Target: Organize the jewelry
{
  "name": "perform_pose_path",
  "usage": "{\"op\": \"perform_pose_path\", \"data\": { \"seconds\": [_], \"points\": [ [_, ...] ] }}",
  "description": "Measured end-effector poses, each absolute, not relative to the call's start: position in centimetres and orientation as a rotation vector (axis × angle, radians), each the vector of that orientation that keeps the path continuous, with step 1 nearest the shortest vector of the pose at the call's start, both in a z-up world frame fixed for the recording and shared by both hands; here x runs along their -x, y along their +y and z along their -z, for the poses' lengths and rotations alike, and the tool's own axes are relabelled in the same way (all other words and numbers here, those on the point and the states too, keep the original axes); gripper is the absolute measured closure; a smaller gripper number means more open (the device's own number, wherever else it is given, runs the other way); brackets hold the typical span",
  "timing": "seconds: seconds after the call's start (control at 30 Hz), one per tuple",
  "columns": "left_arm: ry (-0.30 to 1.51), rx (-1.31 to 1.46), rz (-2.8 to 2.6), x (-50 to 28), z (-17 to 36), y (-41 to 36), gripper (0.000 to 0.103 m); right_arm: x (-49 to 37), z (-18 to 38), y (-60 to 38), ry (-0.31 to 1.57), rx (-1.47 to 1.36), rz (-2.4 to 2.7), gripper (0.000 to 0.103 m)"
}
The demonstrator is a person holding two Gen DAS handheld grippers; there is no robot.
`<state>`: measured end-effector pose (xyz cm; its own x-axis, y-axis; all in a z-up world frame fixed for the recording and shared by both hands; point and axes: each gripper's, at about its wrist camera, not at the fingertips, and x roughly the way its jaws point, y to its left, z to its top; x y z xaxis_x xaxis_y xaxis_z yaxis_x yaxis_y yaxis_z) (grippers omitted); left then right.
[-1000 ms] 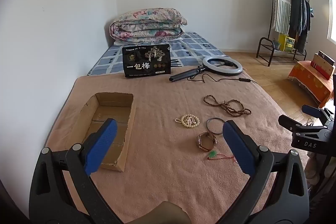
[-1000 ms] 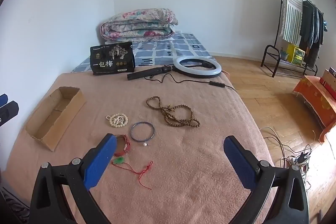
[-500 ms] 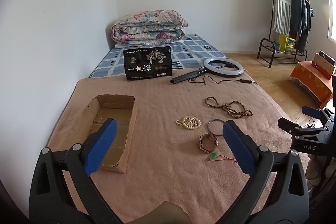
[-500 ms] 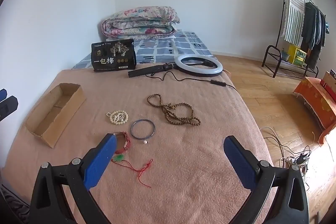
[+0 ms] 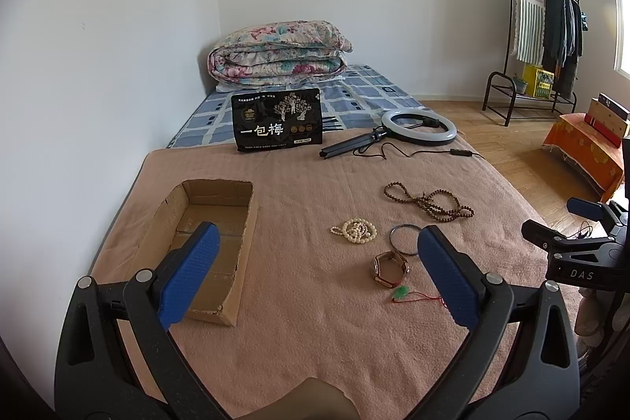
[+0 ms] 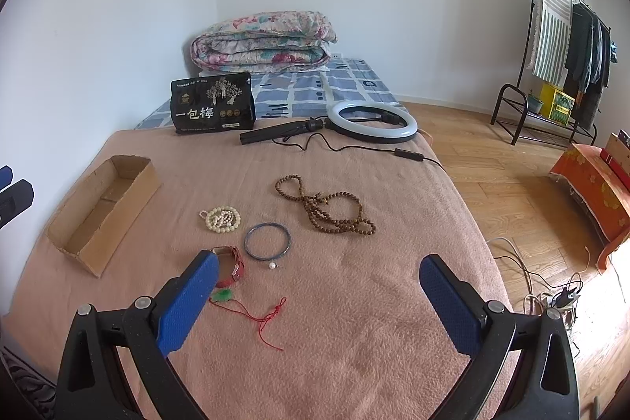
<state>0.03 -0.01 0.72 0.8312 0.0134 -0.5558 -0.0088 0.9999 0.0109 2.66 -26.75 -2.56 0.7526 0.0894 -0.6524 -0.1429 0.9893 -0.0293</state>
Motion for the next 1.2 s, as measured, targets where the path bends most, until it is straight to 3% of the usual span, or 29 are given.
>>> {"op": "perform_pose_path", "data": {
  "seconds": [1.2],
  "points": [
    [0.584,-0.013,-0.014,0.09,-0.66,-0.17,0.0,-2.58,2.93,-27.02,0.718,0.08,-0.125,0.0]
  ]
}}
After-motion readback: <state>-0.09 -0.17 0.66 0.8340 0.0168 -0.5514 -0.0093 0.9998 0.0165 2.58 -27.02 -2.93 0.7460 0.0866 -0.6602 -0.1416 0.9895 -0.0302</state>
